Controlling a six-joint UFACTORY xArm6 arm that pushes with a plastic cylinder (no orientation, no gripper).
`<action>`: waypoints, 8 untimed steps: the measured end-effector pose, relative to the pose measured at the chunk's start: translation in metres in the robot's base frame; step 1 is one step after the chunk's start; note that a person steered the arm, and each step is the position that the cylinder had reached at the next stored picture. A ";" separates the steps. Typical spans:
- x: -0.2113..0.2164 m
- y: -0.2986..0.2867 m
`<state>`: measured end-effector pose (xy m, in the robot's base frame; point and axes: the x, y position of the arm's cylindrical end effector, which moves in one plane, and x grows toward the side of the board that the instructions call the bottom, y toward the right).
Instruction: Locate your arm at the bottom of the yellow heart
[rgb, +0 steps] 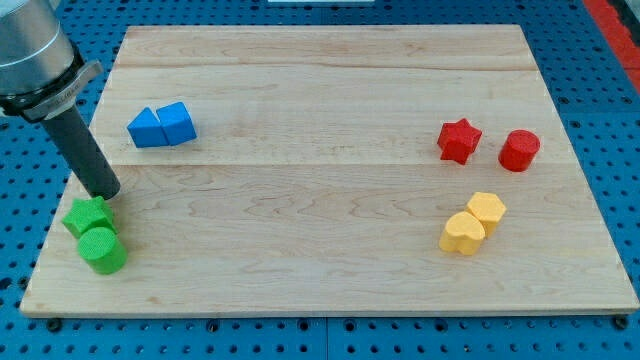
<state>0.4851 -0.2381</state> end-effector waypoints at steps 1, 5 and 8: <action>0.000 0.000; -0.019 0.146; 0.064 0.228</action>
<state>0.5493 -0.0100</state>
